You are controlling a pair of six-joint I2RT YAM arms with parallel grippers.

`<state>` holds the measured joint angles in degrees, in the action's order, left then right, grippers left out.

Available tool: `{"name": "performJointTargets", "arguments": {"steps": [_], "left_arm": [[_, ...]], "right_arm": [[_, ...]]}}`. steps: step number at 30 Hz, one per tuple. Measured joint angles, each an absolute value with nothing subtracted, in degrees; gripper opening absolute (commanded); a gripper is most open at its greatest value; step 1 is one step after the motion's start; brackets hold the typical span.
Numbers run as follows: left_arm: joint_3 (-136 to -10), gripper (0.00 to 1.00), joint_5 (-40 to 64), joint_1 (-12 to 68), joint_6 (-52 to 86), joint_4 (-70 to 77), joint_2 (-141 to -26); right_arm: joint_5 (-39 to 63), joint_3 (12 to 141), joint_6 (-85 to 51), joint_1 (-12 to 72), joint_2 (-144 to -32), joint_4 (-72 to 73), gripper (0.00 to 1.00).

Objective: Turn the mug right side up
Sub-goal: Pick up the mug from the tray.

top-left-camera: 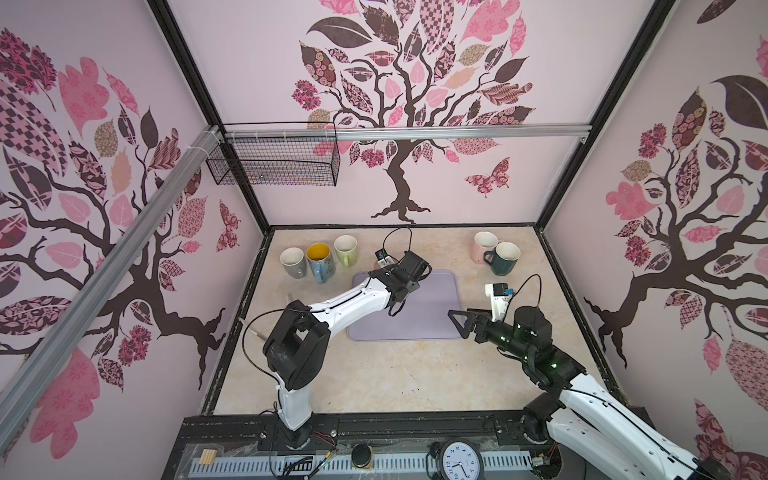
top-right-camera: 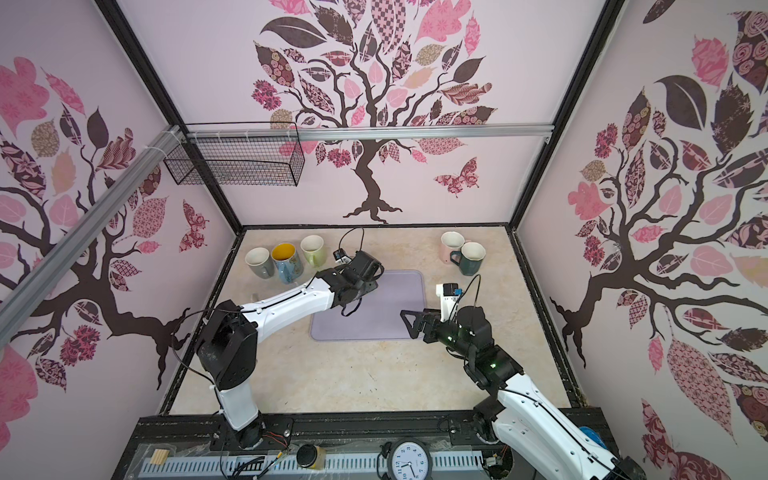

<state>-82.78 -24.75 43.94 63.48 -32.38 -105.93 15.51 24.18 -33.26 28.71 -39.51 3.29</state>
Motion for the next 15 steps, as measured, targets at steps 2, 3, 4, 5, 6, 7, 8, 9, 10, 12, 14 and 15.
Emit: {"name": "performJointTargets", "arguments": {"steps": [2, 3, 4, 5, 6, 7, 8, 9, 10, 12, 14, 15], "left_arm": [[-84.3, 0.67, -25.6, 45.0, 65.0, -32.4, -107.2], [-85.3, 0.67, -26.0, 45.3, 65.7, -32.4, -108.1], [-86.1, 0.67, -26.2, 45.3, 66.2, -32.4, -108.9], [-87.0, 0.67, -26.6, 45.3, 66.7, -32.4, -109.9], [-87.7, 0.67, -27.1, 45.3, 67.4, -32.5, -110.8], [-88.2, 0.67, -27.5, 45.2, 67.8, -32.8, -111.7], [-88.8, 0.67, -28.1, 45.1, 68.2, -33.3, -112.6], [-89.6, 0.68, -28.6, 45.1, 68.6, -33.8, -113.6], [-90.2, 0.68, -29.1, 45.0, 68.9, -34.3, -114.4], [-91.7, 0.67, -29.9, 45.0, 69.3, -35.6, -116.3], [-93.2, 0.66, -30.5, 45.0, 69.5, -36.5, -117.9], [-94.1, 0.66, -30.9, 45.0, 69.5, -37.0, -118.7]], "right_arm": [[15.7, 23.9, -33.3, 28.7, -38.9, 2.5, 0.99], [15.7, 23.8, -33.3, 28.7, -38.5, 2.1, 1.0], [15.8, 23.8, -33.2, 28.7, -38.1, 1.6, 1.0], [15.8, 23.8, -33.2, 28.7, -37.7, 1.3, 1.0], [15.9, 23.8, -33.2, 28.7, -37.2, 1.1, 0.99], [15.9, 23.8, -33.2, 28.7, -36.8, 0.9, 1.0], [16.0, 23.8, -33.2, 28.7, -36.3, 0.8, 0.99], [16.1, 23.8, -33.2, 28.7, -35.9, 0.5, 1.0], [16.1, 23.8, -33.1, 28.7, -35.6, 0.3, 1.0], [16.1, 23.8, -33.0, 28.7, -34.9, -0.4, 0.99], [16.1, 23.8, -32.8, 28.7, -34.5, -1.1, 1.0], [16.1, 23.8, -32.7, 28.7, -34.3, -1.5, 1.0]]}}
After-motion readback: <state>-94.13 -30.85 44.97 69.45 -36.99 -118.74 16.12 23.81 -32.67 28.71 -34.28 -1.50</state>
